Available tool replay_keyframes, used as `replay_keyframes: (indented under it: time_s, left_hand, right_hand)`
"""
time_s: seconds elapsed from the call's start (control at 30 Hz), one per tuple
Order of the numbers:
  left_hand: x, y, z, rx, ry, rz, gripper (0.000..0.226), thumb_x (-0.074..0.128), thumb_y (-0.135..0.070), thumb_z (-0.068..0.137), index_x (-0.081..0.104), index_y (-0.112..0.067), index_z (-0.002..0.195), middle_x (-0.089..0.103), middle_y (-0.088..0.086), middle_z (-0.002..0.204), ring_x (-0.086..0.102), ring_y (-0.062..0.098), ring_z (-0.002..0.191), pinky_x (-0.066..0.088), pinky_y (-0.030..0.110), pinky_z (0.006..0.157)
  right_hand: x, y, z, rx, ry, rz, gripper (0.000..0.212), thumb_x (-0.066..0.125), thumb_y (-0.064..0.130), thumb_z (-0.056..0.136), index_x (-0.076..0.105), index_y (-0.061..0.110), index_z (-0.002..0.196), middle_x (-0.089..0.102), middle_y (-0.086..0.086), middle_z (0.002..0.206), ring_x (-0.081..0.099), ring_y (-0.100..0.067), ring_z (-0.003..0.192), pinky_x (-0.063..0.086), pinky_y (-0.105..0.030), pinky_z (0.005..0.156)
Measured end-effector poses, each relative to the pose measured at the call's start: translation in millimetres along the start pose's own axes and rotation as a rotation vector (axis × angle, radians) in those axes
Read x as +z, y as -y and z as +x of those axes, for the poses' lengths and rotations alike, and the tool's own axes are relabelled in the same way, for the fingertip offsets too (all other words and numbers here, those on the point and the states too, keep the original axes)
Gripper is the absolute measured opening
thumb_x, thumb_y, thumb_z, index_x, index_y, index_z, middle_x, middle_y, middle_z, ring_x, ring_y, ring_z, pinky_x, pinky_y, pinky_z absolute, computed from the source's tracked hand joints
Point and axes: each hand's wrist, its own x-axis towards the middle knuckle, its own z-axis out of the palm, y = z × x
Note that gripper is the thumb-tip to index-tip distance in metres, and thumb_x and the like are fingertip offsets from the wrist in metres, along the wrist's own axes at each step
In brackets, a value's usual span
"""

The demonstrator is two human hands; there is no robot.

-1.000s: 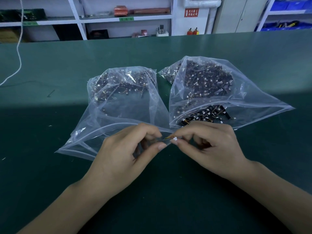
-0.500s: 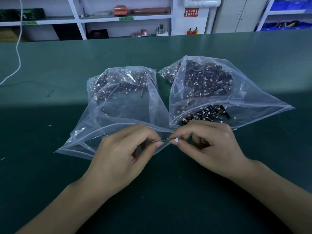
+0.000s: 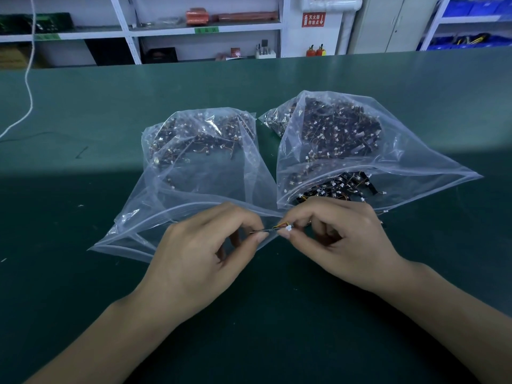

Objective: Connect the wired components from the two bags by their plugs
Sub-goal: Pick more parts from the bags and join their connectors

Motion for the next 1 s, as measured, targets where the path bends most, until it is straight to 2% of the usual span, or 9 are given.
replay_keyframes:
  time_s: [0.17, 0.43, 0.5, 0.67, 0.8, 0.87, 0.93, 1.0]
  left_hand:
    - [-1.6, 2.0, -0.5, 0.011, 0.021, 0.01, 0.008, 0.071, -0.026, 0.102, 0.073, -0.024, 0.095, 0.062, -0.014, 0.086, 0.061, 0.013, 0.072, 0.051, 0.036, 0.056]
    - [-2.0, 0.7, 0.3, -0.003, 0.018, 0.023, 0.011, 0.072, -0.03, 0.103, 0.076, -0.023, 0.096, 0.065, -0.015, 0.09, 0.063, 0.011, 0.074, 0.053, 0.037, 0.057]
    - [-1.7, -0.4, -0.6, -0.009, 0.007, 0.044, 0.012, 0.072, -0.032, 0.103, 0.077, -0.023, 0.096, 0.068, -0.015, 0.091, 0.066, 0.009, 0.08, 0.055, 0.038, 0.062]
    - [-0.9, -0.6, 0.9, -0.013, 0.018, 0.151, 0.023, 0.067, -0.041, 0.102, 0.079, -0.025, 0.114, 0.073, -0.018, 0.11, 0.068, 0.007, 0.105, 0.054, 0.031, 0.089]
    - [-2.1, 4.2, 1.3, -0.056, 0.052, 0.181, 0.017, 0.068, -0.037, 0.101, 0.079, -0.028, 0.111, 0.07, -0.019, 0.116, 0.065, 0.008, 0.111, 0.049, 0.032, 0.097]
    - [-2.9, 6.6, 1.1, -0.077, 0.075, 0.187, 0.015, 0.067, -0.038, 0.101, 0.078, -0.032, 0.108, 0.067, -0.022, 0.119, 0.062, 0.006, 0.115, 0.046, 0.03, 0.101]
    - [-3.2, 8.9, 0.4, -0.1, 0.099, 0.189, 0.013, 0.067, -0.04, 0.1, 0.077, -0.036, 0.106, 0.065, -0.025, 0.122, 0.06, 0.005, 0.119, 0.043, 0.028, 0.104]
    - [-2.9, 10.7, -0.4, -0.121, 0.113, 0.185, 0.011, 0.067, -0.041, 0.099, 0.076, -0.039, 0.105, 0.063, -0.027, 0.124, 0.058, 0.004, 0.121, 0.042, 0.028, 0.106]
  right_hand:
    - [-0.9, -0.5, 0.3, -0.012, 0.022, -0.008, 0.007, 0.076, 0.022, 0.096, 0.078, 0.015, 0.097, 0.05, 0.037, 0.081, 0.042, -0.007, 0.056, 0.034, -0.011, 0.059]
    - [-1.5, -0.9, -1.6, 0.007, 0.072, 0.008, 0.003, 0.077, 0.02, 0.094, 0.075, 0.019, 0.096, 0.051, 0.032, 0.079, 0.039, -0.008, 0.052, 0.03, -0.007, 0.059]
    - [-2.5, -0.3, -1.5, 0.005, 0.084, -0.003, 0.004, 0.076, 0.022, 0.093, 0.073, 0.021, 0.095, 0.051, 0.034, 0.079, 0.039, -0.005, 0.051, 0.03, -0.007, 0.059]
    - [-10.8, -3.5, 1.9, 0.054, 0.018, -0.151, 0.006, 0.072, 0.026, 0.088, 0.067, 0.024, 0.09, 0.052, 0.041, 0.08, 0.044, -0.006, 0.051, 0.038, -0.014, 0.054]
    - [-17.6, -15.0, 4.7, 0.163, -0.072, -0.363, 0.006, 0.066, 0.034, 0.09, 0.065, 0.029, 0.088, 0.054, 0.038, 0.081, 0.05, 0.004, 0.061, 0.037, -0.02, 0.055]
    - [-20.7, -25.3, 3.8, 0.227, -0.096, -0.419, 0.008, 0.065, 0.034, 0.093, 0.064, 0.03, 0.086, 0.055, 0.037, 0.082, 0.052, 0.006, 0.065, 0.033, -0.019, 0.058]
    - [-22.5, -36.3, 2.8, 0.273, -0.092, -0.453, 0.013, 0.068, 0.031, 0.095, 0.062, 0.027, 0.084, 0.054, 0.029, 0.074, 0.052, 0.002, 0.069, 0.033, -0.02, 0.059]
    - [-23.1, -43.5, 3.1, 0.282, -0.08, -0.481, 0.016, 0.067, 0.028, 0.099, 0.063, 0.021, 0.085, 0.047, 0.024, 0.07, 0.044, -0.007, 0.071, 0.033, -0.027, 0.064]
